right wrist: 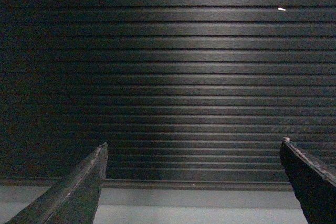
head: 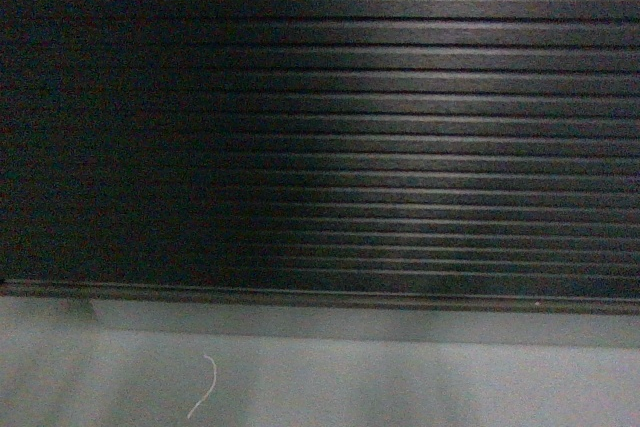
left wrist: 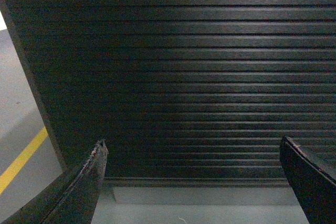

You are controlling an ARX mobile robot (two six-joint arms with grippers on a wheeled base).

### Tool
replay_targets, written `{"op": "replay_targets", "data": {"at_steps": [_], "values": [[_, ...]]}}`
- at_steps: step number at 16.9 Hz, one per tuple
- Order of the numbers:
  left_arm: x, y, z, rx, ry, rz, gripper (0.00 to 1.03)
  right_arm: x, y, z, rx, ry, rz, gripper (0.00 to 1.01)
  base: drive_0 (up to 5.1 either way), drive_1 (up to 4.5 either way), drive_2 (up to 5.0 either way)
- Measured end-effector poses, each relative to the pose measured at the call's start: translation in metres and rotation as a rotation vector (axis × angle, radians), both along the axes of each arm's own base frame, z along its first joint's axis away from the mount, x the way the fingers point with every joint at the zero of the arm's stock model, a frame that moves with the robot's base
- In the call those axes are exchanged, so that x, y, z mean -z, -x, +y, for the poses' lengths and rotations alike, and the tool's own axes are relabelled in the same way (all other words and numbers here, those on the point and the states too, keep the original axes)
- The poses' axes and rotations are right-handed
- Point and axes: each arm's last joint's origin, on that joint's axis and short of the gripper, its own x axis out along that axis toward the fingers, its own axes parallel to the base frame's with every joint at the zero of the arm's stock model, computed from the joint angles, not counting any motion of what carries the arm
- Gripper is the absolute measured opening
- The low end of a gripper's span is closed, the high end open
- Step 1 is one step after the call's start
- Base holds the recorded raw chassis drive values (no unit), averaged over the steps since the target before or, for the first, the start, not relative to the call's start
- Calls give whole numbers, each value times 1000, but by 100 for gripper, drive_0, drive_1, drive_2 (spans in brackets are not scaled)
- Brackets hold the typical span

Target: Place dark red mango on scale at checkout

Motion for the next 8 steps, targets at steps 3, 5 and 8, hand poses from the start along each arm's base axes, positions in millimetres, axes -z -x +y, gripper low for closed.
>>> {"op": "replay_targets", "data": {"at_steps": [3, 5, 8], "values": [[0, 0, 0, 0, 0, 1, 98, 0, 0, 0, 0, 0, 0, 98, -8, 362, -378], [0, 0, 0, 0, 0, 4, 98, 0, 0, 0, 0, 0, -1, 98, -4, 98, -105], [0, 0, 0, 0, 0, 4, 98, 0, 0, 0, 0, 0, 0, 98, 0, 0, 0]]}}
